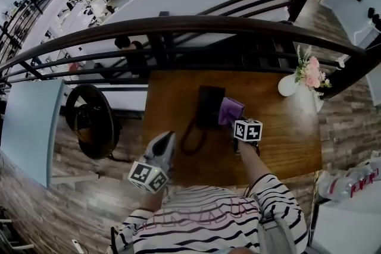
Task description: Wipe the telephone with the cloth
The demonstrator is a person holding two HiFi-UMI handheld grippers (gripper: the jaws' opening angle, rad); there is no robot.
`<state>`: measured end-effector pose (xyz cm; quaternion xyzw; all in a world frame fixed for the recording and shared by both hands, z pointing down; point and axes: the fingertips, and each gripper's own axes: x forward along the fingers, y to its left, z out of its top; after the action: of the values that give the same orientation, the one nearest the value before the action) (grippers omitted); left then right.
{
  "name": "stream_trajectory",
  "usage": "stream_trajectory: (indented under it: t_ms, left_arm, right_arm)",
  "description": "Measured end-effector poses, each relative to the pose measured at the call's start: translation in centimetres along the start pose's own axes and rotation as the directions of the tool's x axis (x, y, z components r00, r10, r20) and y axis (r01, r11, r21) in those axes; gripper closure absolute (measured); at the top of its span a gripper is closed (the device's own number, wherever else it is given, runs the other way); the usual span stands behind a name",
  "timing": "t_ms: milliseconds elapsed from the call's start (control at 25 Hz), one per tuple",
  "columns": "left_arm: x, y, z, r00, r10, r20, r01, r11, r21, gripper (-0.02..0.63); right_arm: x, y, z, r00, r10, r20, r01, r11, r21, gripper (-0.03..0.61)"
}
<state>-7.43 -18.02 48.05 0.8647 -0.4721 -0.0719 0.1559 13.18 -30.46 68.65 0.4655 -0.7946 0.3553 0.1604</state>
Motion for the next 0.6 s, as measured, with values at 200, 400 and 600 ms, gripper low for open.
stream_trajectory:
  t_ms: [200, 400, 600]
  left_arm:
    - [0.4, -0.4, -0.3, 1.000, -0.015, -0.009, 0.015, 1.000, 0.001, 0.614]
    - [-0.1, -0.1, 0.0, 1.000, -0.014, -0.005, 0.014, 1.000, 0.001, 0.614]
    - [-1.8, 0.6, 0.4, 1.000, 0.012, 0.004, -0.012, 1.000, 0.005, 0.614]
  right_arm:
    - [-0.7, 0.5, 0.2, 1.000, 0.019, 0.021, -0.019, 1.000, 0.000, 0.530]
    - [-0.9, 5.1, 0.6, 0.993, 0.104, 0.052, -0.102, 0.994, -0.048, 0.531]
    - [0.5, 10.7, -0.6, 0.980, 0.200, 0.020, -0.197, 0.976, -0.091, 0.531]
